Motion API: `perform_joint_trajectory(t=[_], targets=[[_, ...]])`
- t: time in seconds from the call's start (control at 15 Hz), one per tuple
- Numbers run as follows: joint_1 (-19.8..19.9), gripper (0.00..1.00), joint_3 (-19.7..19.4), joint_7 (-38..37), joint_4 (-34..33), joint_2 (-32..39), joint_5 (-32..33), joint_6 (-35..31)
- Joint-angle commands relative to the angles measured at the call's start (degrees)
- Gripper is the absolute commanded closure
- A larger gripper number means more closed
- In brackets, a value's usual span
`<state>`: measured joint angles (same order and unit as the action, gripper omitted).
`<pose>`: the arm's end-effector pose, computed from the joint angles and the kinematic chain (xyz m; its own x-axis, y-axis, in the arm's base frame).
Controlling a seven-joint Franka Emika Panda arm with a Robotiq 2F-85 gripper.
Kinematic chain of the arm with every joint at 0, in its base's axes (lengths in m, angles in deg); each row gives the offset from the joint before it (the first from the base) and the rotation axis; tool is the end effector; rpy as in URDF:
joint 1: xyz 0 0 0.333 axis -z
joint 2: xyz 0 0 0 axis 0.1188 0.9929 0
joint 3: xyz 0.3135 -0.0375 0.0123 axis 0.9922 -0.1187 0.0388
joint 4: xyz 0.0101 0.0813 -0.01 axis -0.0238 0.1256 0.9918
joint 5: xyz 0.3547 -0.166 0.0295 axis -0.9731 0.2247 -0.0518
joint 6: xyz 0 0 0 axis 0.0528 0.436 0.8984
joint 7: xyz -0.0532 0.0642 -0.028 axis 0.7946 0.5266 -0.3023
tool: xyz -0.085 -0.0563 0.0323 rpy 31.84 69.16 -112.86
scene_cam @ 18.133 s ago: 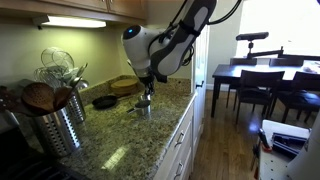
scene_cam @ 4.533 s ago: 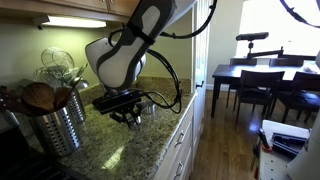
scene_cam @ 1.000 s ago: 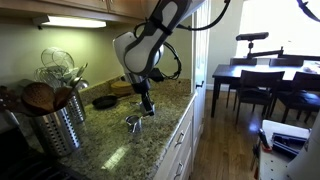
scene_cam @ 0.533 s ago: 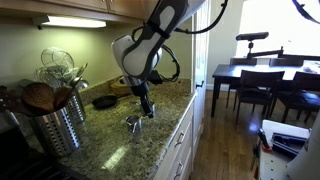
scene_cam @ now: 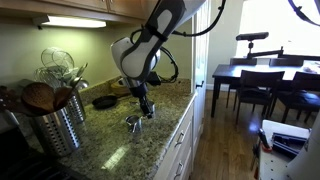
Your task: Unstack the silver measuring cups on the countertop
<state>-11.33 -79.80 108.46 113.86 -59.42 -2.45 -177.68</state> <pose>0.6165 0.0728 0.2352 0.6930 0.6857 -0.2229 0.7143 -0.6948 0.0835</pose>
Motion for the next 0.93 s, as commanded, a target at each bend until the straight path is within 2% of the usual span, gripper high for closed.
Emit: perform_joint_trajectory(t=[0.0,0.07,0.2,0.27,0.87], targets=[[0.54,0.65,0.60,-0.87,-1.79,0.85,0.17,1.12],[0.52,0.73,0.59,-0.88,-2.08,1.04,0.20,1.16],[0.53,0.77,0.57,-0.89,-2.53,1.35,0.19,1.20],[0.54,0.83,0.54,-0.92,-2.60,1.37,0.20,1.21],[0.42,0.84,-0.20,-2.94,-1.82,-0.76,0.88,0.91]])
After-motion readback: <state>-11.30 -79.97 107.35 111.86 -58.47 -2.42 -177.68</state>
